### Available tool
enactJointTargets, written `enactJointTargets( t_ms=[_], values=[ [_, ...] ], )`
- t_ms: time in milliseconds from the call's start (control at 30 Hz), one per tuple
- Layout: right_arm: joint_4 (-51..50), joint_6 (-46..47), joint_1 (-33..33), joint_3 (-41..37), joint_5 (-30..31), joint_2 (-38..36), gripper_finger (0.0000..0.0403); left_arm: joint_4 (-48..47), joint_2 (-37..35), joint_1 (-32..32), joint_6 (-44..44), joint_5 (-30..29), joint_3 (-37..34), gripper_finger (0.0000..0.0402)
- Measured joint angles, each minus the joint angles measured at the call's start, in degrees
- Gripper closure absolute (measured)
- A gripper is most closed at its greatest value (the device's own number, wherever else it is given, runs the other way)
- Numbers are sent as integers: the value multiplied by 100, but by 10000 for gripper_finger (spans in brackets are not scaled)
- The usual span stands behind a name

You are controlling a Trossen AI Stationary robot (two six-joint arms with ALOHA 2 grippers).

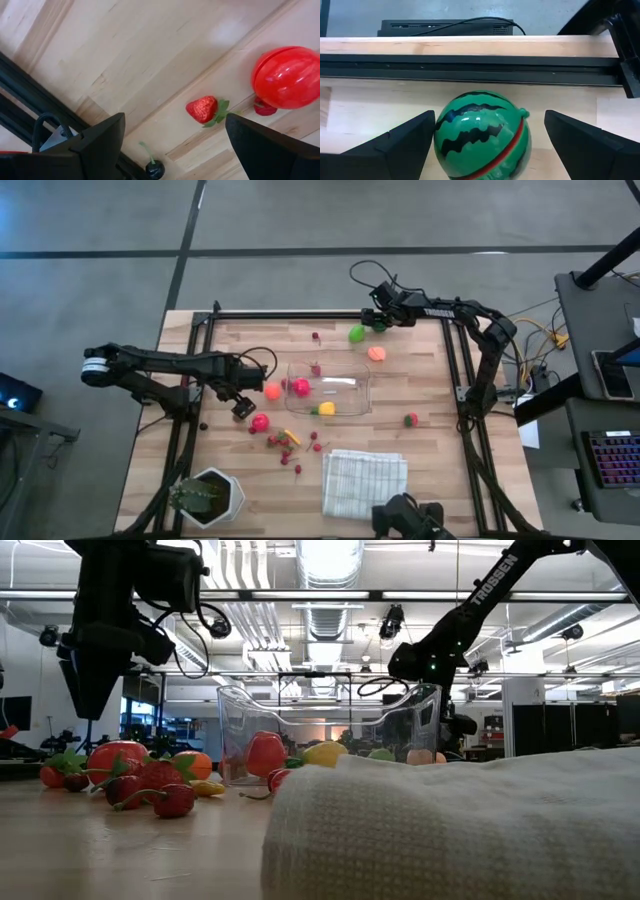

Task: Pick and placing Produce into tupperware
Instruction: Put the green watermelon into the transparent bin

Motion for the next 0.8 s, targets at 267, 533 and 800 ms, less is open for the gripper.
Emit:
enactJointTargets(
  t_ms=[267,533,800],
  values=[
    [65,133,-2,-133,-1,0,34,57,0,0,-1,0,0,72],
    [75,302,-26,-187,-2,0,42,57,-1,0,-1,0,0,72],
    [73,345,-56,-211,-2,0,99,57,-2,0,-1,0,0,72]
  ],
)
